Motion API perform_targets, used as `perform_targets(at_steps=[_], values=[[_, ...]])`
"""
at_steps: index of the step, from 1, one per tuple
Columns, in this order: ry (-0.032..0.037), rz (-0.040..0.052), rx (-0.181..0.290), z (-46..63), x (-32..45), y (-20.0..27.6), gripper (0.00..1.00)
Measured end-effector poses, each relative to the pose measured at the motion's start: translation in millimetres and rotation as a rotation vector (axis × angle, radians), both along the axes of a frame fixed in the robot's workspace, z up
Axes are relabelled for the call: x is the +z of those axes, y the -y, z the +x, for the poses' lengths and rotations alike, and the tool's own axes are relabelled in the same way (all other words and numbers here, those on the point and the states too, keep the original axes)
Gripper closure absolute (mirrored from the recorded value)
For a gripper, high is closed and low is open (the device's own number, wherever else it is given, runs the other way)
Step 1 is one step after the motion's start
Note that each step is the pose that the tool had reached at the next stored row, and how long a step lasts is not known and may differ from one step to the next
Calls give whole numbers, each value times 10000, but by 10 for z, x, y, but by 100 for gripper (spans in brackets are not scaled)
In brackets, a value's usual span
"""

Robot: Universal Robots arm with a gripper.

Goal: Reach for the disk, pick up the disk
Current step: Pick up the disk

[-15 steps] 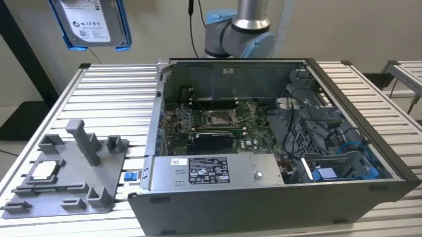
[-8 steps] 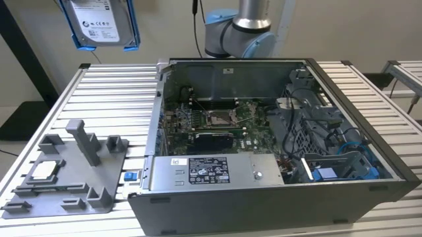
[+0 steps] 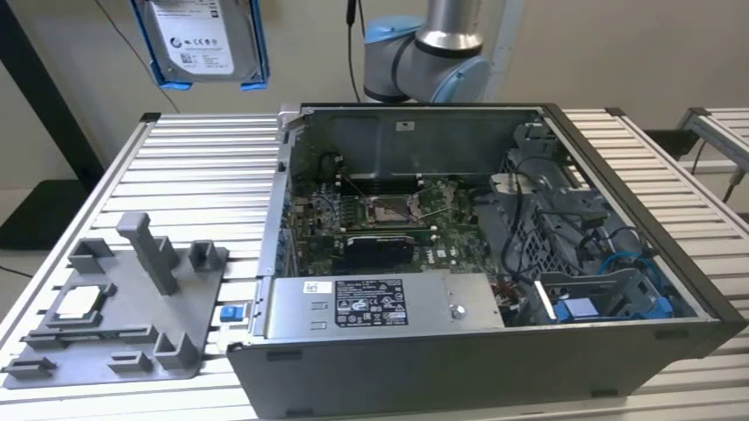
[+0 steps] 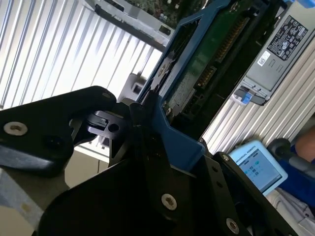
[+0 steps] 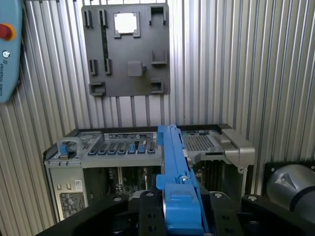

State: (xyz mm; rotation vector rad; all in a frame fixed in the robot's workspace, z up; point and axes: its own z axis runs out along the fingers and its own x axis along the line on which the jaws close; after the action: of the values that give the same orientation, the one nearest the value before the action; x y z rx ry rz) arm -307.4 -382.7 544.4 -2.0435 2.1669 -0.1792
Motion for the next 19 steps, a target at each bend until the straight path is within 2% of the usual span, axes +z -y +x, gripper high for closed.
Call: perform_targets(at_steps=[19], values=[[0, -1, 0, 434, 0, 0, 100]])
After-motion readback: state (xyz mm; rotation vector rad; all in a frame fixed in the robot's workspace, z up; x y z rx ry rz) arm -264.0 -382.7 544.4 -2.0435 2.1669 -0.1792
